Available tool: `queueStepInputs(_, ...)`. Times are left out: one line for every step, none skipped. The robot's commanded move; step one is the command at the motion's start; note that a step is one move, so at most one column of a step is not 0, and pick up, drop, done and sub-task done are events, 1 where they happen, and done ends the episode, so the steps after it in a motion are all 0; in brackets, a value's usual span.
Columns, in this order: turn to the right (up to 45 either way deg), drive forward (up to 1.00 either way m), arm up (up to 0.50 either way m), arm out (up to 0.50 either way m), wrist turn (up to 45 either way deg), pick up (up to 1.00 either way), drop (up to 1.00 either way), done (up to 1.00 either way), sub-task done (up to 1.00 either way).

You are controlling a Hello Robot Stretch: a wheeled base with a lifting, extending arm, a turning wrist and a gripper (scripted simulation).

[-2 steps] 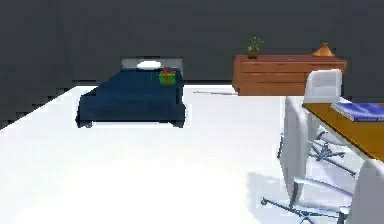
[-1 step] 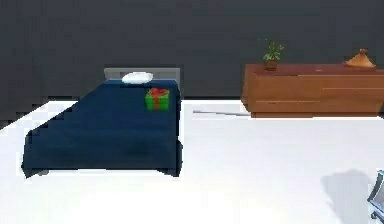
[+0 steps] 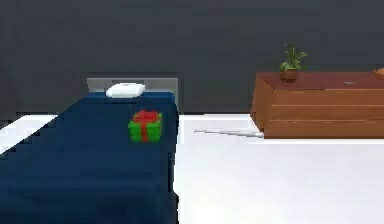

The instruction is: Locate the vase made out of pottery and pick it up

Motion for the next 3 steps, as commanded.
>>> queueStepInputs(39.0, 0.0, 0.0, 0.0, 0.0, 0.0, 0.0, 0.0, 0.0)
queueStepInputs(0.0, 1.0, 0.0, 0.0, 0.0, 0.0, 0.0, 0.0, 0.0)
queueStepInputs(3.0, 0.0, 0.0, 0.0, 0.0, 0.0, 0.0, 0.0, 0.0)
